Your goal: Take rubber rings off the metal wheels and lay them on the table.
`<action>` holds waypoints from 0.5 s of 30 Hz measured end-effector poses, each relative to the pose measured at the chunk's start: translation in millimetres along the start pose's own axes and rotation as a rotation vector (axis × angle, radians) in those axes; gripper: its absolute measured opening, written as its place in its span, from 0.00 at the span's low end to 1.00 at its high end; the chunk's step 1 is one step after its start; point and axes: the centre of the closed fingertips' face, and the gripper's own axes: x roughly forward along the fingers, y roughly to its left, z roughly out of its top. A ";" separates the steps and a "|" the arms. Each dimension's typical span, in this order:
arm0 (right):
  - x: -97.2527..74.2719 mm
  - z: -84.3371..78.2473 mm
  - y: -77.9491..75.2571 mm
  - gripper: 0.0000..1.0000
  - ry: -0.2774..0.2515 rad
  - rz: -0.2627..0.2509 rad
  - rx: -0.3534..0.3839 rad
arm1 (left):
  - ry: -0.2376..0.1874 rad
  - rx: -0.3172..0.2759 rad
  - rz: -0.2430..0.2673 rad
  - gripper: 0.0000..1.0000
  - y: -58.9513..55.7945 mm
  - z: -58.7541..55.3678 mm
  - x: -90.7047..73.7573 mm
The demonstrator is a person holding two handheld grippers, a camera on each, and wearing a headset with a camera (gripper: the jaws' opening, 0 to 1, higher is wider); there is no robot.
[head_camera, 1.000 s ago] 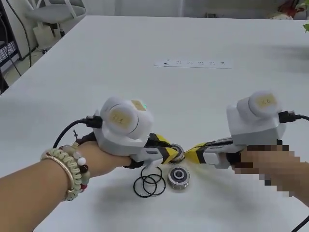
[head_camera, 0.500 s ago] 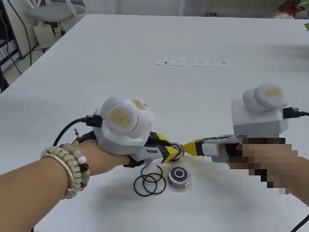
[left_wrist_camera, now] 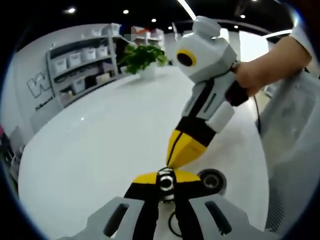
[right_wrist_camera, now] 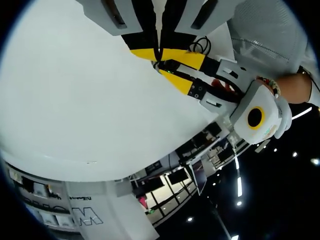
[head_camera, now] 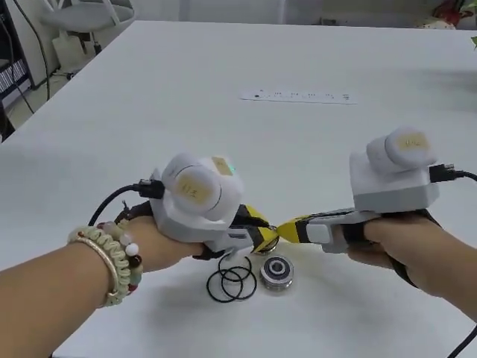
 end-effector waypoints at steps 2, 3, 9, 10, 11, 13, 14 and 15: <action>0.7 -0.1 -1.3 0.00 0.000 -0.009 0.005 | -0.001 0.001 0.008 0.11 0.3 0.3 0.4; 0.9 -0.5 -3.0 0.00 0.003 -0.017 -0.001 | 0.001 0.002 0.008 0.11 0.5 0.3 0.3; -3.4 0.1 -12.8 0.00 -0.013 -0.032 0.025 | 0.015 -0.017 -0.003 0.14 0.8 -2.2 -4.1; -4.3 0.1 -13.9 0.00 -0.018 -0.030 0.038 | 0.016 -0.020 -0.003 0.14 0.7 -2.5 -3.5; -5.0 -0.1 -14.8 0.00 -0.021 -0.030 0.047 | 0.016 -0.024 -0.002 0.14 0.8 -2.5 -3.4; -4.9 0.1 -12.9 0.00 -0.024 -0.024 0.055 | 0.015 -0.030 -0.001 0.14 0.4 -2.6 -3.0; -4.6 0.6 -11.3 0.00 -0.025 -0.018 0.061 | 0.015 -0.030 0.000 0.14 0.5 -2.6 -2.9; -4.6 0.7 -10.6 0.00 -0.024 -0.019 0.062 | 0.016 -0.027 -0.001 0.14 0.4 -2.6 -3.1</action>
